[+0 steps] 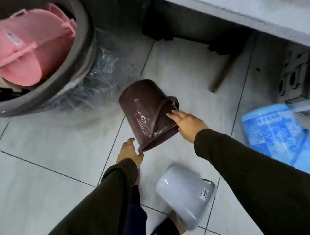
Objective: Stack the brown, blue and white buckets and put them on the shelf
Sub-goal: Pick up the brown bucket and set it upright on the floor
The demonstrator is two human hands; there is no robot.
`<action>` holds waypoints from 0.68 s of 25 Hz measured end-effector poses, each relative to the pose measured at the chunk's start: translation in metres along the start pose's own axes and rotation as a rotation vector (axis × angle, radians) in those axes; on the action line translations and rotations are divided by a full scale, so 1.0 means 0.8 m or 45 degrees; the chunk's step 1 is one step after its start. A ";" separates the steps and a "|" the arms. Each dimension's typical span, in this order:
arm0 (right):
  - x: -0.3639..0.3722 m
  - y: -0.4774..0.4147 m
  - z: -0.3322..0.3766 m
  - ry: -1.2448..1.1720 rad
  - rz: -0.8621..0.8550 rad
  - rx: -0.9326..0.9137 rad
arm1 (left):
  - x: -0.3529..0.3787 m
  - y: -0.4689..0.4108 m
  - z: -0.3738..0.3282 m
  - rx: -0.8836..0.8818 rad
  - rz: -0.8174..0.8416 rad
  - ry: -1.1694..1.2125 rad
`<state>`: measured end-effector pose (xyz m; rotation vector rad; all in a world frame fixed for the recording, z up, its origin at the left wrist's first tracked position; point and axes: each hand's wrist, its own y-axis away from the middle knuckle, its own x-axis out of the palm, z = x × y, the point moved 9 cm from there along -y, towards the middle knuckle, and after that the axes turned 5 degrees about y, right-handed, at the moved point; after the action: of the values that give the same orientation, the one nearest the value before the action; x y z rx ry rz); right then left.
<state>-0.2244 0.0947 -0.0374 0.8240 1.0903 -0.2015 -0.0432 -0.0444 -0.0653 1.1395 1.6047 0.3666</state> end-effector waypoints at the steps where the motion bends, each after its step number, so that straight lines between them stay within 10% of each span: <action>1: 0.006 -0.012 0.005 0.070 -0.008 -0.054 | 0.010 -0.013 0.009 -0.031 0.008 0.016; 8: -0.009 -0.025 -0.002 0.056 -0.148 -0.123 | 0.005 -0.054 0.010 0.287 -0.035 -0.155; 13: -0.071 -0.045 -0.087 -0.524 -0.462 0.312 | -0.096 -0.086 -0.029 0.221 -0.331 0.466; 17: -0.026 -0.046 -0.148 -1.158 -0.397 0.797 | -0.049 -0.117 -0.059 -0.075 0.142 0.817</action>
<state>-0.3372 0.1450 -0.0623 0.9513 0.2621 -1.1065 -0.1313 -0.1080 -0.0931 1.1301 2.0628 0.9176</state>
